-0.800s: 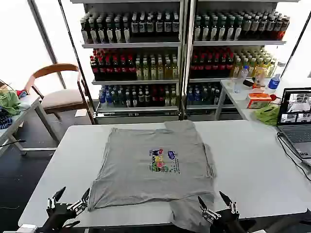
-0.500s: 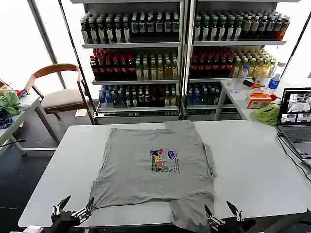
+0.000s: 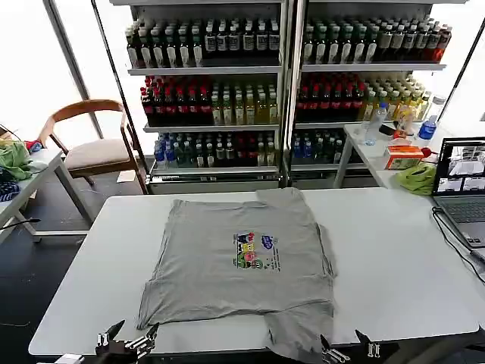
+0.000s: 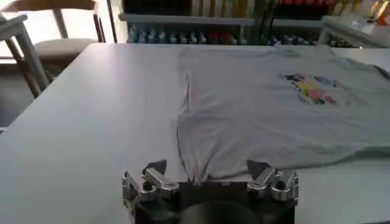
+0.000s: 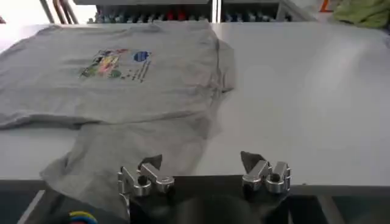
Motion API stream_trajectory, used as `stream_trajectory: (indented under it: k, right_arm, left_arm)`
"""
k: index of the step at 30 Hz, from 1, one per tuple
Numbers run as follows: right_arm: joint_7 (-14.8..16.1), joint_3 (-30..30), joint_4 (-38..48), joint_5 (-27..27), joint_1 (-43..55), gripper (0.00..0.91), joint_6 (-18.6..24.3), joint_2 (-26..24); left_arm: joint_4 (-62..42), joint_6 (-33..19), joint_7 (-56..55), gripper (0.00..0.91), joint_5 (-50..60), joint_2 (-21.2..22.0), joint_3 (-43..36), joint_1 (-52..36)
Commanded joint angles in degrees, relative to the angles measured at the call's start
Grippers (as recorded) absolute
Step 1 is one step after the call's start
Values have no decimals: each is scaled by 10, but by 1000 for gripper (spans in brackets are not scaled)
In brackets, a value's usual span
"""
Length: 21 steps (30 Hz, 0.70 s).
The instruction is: Fold and organize the clothes.
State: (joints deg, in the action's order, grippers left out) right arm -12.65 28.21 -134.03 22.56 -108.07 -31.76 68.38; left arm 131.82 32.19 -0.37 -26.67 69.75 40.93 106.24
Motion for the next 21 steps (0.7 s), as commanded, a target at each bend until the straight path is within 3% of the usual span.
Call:
stream_trajectory:
  k: [1, 13, 15, 17, 19, 21]
  right_arm:
    - [-4, -8, -1, 6, -1, 907, -11, 4]
    - [-8, -41, 21, -4, 34, 907, -13, 9]
    - [-8, -47, 25, -8, 37, 867, -14, 10]
    - [-8, -51, 28, -10, 40, 816, -13, 11]
    - [-9, -55, 28, -12, 43, 574, -14, 12]
    - [-9, -58, 30, -13, 46, 413, -14, 12]
  left_arm:
    - [-7, 8, -4, 907, -5, -2, -18, -19]
    - [-54, 1, -6, 907, 12, -5, -26, -64]
    - [-66, -2, -5, 826, 15, -6, -27, -69]
    - [-77, -4, -3, 816, 15, -7, -26, -72]
    - [-81, -7, -1, 605, 16, -6, -25, -71]
    - [-83, -8, 0, 393, 17, -5, -25, -69]
